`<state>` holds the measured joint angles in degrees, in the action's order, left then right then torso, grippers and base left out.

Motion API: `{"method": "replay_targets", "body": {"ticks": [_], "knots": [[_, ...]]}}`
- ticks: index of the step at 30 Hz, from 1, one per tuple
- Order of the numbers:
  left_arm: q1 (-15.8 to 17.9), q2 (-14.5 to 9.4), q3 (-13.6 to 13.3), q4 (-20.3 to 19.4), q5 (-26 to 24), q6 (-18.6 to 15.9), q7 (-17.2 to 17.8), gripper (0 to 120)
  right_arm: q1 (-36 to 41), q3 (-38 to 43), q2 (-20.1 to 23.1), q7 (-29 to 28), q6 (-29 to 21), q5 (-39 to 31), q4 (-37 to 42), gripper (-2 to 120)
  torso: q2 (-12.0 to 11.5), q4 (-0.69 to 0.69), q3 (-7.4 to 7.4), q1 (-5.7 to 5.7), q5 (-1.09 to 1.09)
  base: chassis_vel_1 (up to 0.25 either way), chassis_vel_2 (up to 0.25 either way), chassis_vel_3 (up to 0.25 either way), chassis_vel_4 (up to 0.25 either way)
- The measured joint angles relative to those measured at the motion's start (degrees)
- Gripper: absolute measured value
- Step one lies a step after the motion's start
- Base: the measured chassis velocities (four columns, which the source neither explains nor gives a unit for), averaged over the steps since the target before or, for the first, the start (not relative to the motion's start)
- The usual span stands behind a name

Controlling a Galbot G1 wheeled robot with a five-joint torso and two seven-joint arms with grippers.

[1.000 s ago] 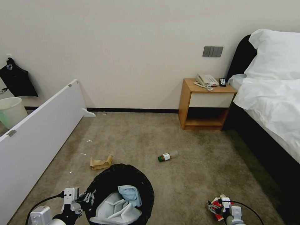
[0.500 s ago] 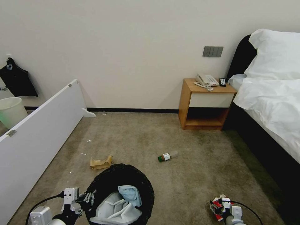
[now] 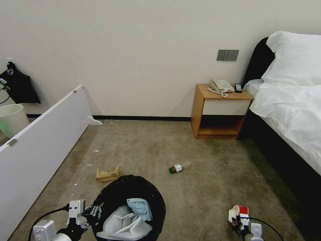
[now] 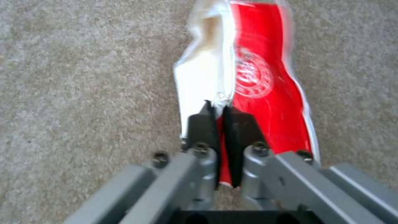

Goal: Pick up the trash bin, then pick up the garbage from the floor and place it into the trash bin.

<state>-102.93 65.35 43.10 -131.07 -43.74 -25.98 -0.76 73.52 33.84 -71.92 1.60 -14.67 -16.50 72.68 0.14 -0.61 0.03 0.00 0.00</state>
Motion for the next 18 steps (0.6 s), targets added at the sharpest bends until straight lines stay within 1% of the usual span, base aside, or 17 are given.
{"method": "replay_targets", "body": {"ticks": [9,14,16,17,18], "knots": [[0.1,-0.2,0.0,0.1,-0.2,0.0,-0.1,5,1.2,1.0,0.0,0.0,-0.1,0.1,1.1,0,0.0,0.00,0.00,0.00,0.00,0.000,0.000,0.000,0.000],[0.1,-0.6,0.0,0.0,-0.5,0.0,-0.1,5,2.5,2.6,0.2,0.3,0.3,0.1,3.4,0,0.0,0.00,0.00,0.00,0.00,0.000,0.000,0.000,0.000],[0.2,-1.1,0.3,0.0,-1.0,0.0,-0.1,5,3.6,4.0,0.7,2.1,2.8,-1.7,6.1,0,0.0,0.00,0.00,0.00,0.00,0.000,0.000,0.000,0.000],[0.2,-1.1,0.3,0.0,-1.0,0.0,-0.1,5,3.6,4.0,0.7,2.1,2.8,-1.7,6.1,0,0.0,0.00,0.00,0.00,0.00,0.000,0.000,0.000,0.000],[0.3,-1.3,0.4,-0.1,-1.3,-0.1,-0.1,5,4.3,4.8,1.2,3.8,4.8,-3.6,7.9,0,0.0,0.00,0.00,0.00,0.01,0.000,0.000,0.000,0.000]]}}
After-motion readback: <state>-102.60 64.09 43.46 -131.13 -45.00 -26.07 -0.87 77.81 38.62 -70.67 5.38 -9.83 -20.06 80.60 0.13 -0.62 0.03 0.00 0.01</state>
